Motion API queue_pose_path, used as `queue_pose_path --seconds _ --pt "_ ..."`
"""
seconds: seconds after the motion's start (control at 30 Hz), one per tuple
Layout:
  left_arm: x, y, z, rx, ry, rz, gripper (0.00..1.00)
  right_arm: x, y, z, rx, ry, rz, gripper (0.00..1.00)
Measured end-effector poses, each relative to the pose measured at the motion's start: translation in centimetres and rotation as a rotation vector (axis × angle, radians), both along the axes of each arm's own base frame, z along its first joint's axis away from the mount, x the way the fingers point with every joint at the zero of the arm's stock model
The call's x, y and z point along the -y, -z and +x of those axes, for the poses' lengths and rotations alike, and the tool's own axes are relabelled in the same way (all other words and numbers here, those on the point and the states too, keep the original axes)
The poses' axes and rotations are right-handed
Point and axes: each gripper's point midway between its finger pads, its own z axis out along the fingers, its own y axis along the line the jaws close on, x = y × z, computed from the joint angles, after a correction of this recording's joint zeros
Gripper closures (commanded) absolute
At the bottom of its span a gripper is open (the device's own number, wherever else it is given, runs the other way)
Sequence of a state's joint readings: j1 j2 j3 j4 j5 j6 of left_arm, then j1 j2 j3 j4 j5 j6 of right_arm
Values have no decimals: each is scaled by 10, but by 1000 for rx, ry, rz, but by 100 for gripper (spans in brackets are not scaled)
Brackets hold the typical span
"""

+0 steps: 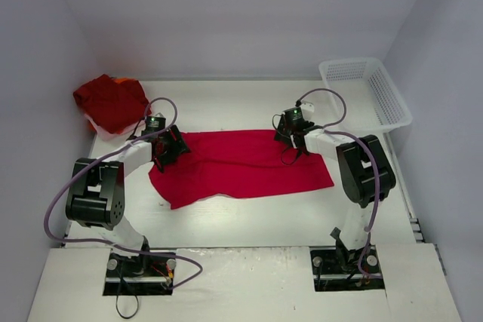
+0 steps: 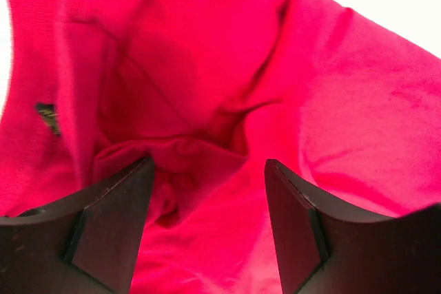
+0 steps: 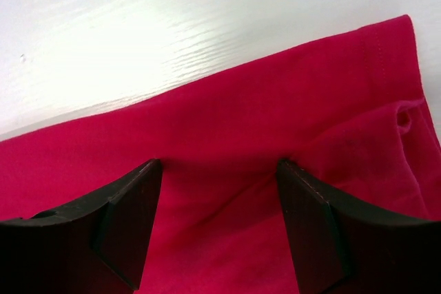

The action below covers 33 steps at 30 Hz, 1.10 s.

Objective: Fold and stack the t-shirts
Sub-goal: Fold the tshirt

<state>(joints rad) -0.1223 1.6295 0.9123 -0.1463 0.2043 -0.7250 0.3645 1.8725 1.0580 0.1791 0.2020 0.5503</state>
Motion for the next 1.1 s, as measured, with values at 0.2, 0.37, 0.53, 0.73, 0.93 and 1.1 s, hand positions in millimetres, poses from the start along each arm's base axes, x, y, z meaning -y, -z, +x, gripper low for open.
queue_pose_path --seconds 0.2,0.37,0.53,0.73,0.93,1.1 --pt "0 3 -2 -13 0 1 40 25 -1 0 -1 53 0 36" --pt "2 3 8 -20 4 -3 40 47 -1 -5 -12 98 -6 36" --pt "5 1 29 -15 6 -6 40 55 -1 -9 -20 115 -17 36" --pt "7 0 46 -12 13 -3 40 56 0 -10 -23 119 -23 36" --pt "10 -3 57 -1 18 -11 40 57 -1 -11 -26 118 -26 36" --pt "11 -7 55 6 21 -16 40 57 -9 -12 -16 117 -23 36"
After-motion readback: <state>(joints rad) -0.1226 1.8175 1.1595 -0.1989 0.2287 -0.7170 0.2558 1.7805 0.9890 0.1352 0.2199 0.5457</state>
